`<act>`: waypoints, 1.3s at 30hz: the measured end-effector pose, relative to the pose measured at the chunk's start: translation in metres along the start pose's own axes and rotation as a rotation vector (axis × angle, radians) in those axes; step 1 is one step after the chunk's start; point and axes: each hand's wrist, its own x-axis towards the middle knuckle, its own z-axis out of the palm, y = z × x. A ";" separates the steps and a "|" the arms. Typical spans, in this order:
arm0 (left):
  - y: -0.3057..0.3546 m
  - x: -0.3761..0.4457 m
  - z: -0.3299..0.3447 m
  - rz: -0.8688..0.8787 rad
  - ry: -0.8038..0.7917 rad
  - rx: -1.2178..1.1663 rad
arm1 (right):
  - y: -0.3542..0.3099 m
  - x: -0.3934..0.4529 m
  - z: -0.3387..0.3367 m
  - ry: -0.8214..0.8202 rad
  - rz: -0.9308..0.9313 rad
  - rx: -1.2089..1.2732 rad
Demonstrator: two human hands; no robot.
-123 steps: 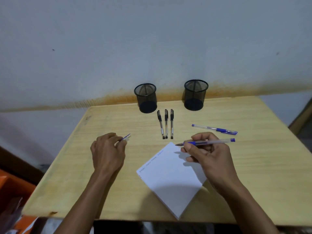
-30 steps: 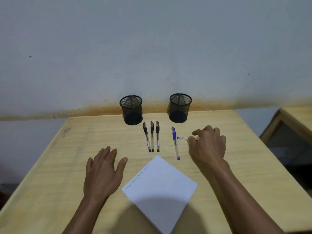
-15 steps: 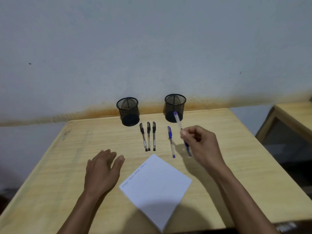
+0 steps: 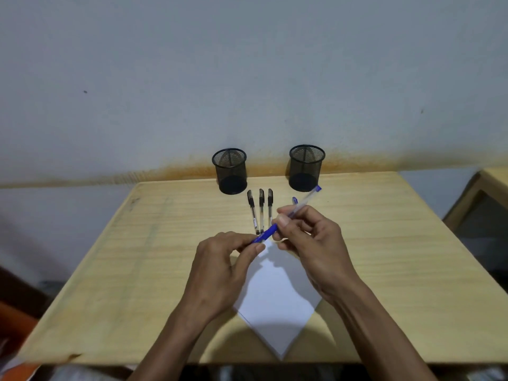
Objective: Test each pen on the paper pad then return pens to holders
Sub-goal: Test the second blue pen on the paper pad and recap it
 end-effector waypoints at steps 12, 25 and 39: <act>-0.036 -0.006 -0.050 -0.219 0.062 0.067 | -0.030 0.034 -0.049 0.190 -0.073 0.122; -0.110 -0.002 -0.037 -0.300 0.003 0.487 | 0.025 0.003 -0.029 0.095 0.102 -0.163; -0.116 -0.018 -0.020 -0.078 0.188 0.428 | 0.029 0.001 -0.033 0.166 0.123 -0.090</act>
